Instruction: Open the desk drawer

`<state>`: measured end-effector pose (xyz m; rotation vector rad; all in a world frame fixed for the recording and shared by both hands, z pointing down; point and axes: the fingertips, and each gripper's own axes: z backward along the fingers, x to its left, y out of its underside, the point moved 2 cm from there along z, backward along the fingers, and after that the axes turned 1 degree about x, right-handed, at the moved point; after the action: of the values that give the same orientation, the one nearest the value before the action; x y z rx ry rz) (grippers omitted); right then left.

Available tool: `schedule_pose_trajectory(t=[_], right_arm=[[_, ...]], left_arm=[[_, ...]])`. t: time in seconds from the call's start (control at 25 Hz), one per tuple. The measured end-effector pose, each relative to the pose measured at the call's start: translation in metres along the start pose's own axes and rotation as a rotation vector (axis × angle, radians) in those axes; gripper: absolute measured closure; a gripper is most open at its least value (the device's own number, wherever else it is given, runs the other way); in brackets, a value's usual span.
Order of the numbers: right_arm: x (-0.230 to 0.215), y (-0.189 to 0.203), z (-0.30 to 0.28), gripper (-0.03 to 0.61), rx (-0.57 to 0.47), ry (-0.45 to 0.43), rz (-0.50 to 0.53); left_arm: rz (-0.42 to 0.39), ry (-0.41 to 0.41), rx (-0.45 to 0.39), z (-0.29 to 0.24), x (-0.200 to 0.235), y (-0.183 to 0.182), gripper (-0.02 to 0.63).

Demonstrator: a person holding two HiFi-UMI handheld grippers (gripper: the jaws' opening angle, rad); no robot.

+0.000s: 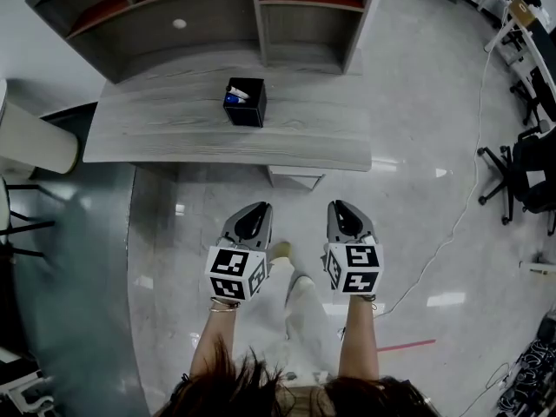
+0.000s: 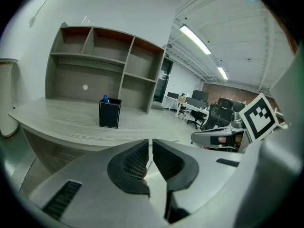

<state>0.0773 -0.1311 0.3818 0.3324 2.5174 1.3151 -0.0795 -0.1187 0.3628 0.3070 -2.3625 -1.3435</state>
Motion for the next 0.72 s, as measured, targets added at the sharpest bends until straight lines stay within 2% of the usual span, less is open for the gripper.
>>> schedule_pose_trajectory(t=[0.36, 0.72], right_arm=[[-0.015, 0.011, -0.031, 0.554, 0.023, 0.060, -0.036], [-0.026, 0.026, -0.058, 0.554, 0.054, 0.088, -0.048]], left_arm=[[-0.013, 0.016, 0.027, -0.025, 0.018, 0.011, 0.601], [-0.015, -0.004, 0.049, -0.050, 0.036, 0.026, 0.600]])
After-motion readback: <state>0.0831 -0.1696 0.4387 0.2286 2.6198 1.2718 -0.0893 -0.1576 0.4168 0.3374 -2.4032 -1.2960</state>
